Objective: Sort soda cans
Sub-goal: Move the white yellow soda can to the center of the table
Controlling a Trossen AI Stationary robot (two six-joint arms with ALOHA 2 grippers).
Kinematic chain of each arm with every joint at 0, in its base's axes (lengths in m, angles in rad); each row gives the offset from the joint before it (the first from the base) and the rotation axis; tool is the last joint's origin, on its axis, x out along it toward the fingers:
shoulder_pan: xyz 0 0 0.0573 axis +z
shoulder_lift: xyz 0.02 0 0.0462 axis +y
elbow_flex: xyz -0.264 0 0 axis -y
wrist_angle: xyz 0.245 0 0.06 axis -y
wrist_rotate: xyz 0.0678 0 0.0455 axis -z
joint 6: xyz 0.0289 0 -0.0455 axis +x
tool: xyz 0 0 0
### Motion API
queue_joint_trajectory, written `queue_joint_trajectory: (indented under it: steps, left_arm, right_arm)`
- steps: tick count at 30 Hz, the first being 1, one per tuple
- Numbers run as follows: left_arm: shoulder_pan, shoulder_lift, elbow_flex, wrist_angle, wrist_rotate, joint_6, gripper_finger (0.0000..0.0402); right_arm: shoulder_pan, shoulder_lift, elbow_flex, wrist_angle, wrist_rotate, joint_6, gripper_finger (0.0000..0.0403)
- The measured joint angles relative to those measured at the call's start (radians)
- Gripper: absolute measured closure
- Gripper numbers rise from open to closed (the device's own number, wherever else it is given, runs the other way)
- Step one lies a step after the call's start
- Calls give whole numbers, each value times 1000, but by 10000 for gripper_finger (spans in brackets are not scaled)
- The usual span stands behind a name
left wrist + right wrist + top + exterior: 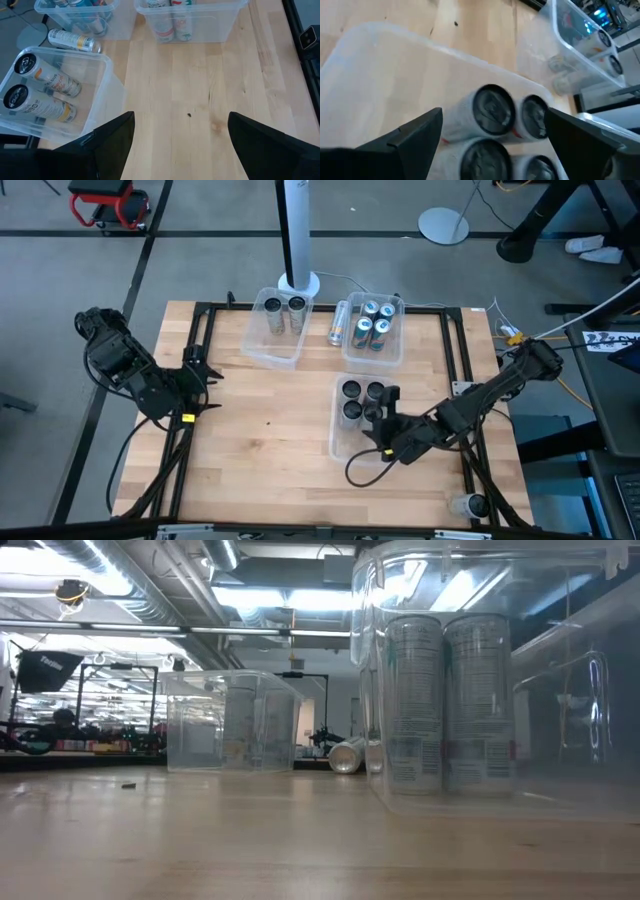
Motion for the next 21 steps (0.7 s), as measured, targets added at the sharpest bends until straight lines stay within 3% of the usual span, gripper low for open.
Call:
queue_joint_trajectory:
  steps: [5,12,21]
  left_arm:
    - [0,0,0,0,0,-2,94]
    - [0,0,0,22,-8,11,94]
    - [0,0,0,20,-23,25,94]
  right_arm:
    - [1,0,126,-118,-33,-22,57]
    - [2,14,223,-92,-216,-47,57]
    - [87,194,326,-81,-382,100,57]
